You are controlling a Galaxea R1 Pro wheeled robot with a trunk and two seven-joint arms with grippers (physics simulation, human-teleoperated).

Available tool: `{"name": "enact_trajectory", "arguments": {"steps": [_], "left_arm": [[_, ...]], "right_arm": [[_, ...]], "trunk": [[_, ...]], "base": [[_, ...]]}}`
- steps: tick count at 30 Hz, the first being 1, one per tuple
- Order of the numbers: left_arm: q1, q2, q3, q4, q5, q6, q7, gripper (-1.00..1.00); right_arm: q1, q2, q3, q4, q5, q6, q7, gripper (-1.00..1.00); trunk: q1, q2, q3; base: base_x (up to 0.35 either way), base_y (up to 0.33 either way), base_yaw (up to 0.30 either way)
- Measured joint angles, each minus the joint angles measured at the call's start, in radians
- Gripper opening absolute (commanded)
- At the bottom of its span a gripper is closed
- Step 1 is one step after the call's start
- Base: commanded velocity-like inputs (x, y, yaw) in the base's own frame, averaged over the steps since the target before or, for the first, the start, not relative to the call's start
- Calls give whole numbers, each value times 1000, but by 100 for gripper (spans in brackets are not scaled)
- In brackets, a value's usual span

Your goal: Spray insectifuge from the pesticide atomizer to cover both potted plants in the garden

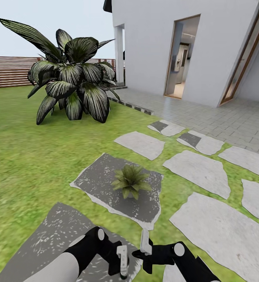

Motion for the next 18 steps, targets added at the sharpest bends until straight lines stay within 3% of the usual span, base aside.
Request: {"name": "enact_trajectory", "arguments": {"steps": [6,18], "left_arm": [[0,-2,0,0,7,-5,-31,-100],[0,-13,0,-1,22,-19,-33,-100]], "right_arm": [[0,0,0,0,0,0,0,-100],[0,0,0,0,0,0,0,-100]], "trunk": [[0,0,0],[0,0,0]], "base": [[0,0,0],[0,0,0]]}}
